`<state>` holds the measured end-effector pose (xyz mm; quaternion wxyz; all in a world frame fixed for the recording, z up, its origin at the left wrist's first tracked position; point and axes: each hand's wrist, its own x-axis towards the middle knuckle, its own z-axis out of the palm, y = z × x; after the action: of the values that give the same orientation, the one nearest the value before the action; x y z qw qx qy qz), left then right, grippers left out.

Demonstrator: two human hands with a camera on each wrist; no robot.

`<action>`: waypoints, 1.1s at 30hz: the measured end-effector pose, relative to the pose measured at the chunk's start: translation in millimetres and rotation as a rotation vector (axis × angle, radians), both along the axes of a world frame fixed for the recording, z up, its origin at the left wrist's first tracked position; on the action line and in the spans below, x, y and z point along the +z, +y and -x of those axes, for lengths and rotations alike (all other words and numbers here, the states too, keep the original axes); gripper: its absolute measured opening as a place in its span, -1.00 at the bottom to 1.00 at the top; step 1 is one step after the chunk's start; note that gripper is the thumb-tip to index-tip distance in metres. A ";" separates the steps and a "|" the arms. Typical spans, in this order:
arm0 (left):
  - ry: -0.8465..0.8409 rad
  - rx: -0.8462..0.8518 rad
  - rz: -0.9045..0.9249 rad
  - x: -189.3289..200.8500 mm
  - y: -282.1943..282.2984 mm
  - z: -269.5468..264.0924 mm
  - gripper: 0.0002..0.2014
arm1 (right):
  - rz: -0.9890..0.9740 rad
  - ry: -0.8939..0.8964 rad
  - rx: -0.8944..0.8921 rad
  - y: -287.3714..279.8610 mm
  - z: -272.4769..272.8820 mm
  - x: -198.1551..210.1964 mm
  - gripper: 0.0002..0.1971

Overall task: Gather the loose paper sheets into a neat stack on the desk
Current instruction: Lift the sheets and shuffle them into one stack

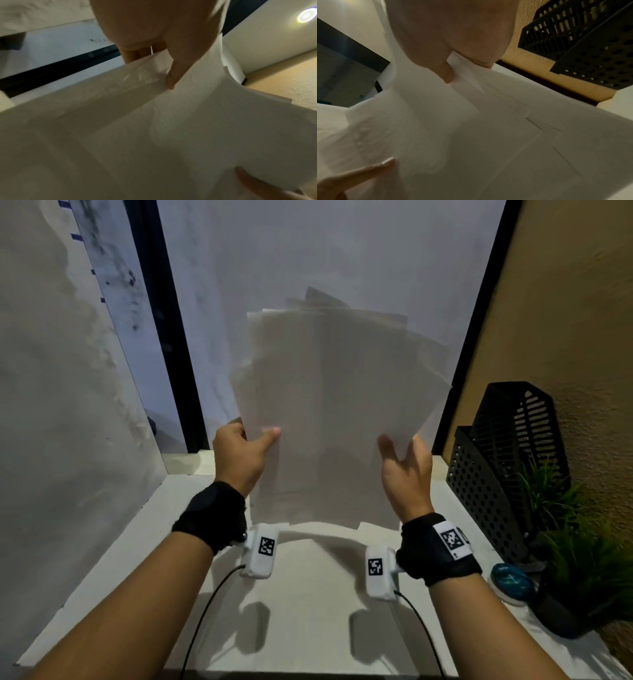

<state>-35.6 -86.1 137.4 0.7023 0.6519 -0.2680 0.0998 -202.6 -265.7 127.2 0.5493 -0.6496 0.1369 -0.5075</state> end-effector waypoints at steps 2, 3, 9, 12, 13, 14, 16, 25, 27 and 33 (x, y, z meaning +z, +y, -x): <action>0.009 0.002 0.058 -6.8 0.4 5.9 -0.73 | -0.049 -0.016 0.008 5.1 -1.8 -3.9 -0.80; 0.046 -0.005 0.087 -11.5 1.0 7.7 -0.68 | -0.075 -0.014 0.007 6.4 -2.7 -7.2 -0.80; 0.280 -0.011 0.133 -49.0 10.0 13.5 -0.69 | -0.163 0.014 0.028 11.8 -3.9 -31.9 -0.57; 0.324 -0.029 0.132 -60.7 14.2 13.8 -0.68 | -0.219 0.053 0.053 9.6 -4.1 -38.9 -0.55; 0.320 -0.026 0.121 -63.0 15.0 13.6 -0.68 | -0.226 0.074 0.056 8.9 -3.7 -40.4 -0.58; 0.310 -0.022 0.106 -64.8 15.7 13.1 -0.69 | -0.231 0.090 0.061 8.2 -3.8 -42.1 -0.60; 0.264 -0.016 0.084 -61.8 16.1 14.1 -0.69 | -0.206 0.087 0.057 9.8 -3.8 -40.8 -0.61; 0.070 -0.247 -0.093 0.1 38.3 -4.9 -0.55 | -0.150 -0.010 0.113 -11.5 6.8 3.0 -0.69; 0.092 -0.291 -0.112 2.6 40.5 -6.9 -0.51 | -0.165 0.047 0.181 -16.7 9.3 5.6 -0.71; 0.100 -0.239 -0.018 -4.5 24.7 4.6 -0.38 | -0.109 0.034 0.205 -2.7 5.0 8.4 -0.56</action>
<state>-40.2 -61.3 132.9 0.7158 0.6258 -0.3092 -0.0197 -207.7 -268.4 135.5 0.6304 -0.6379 0.1064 -0.4295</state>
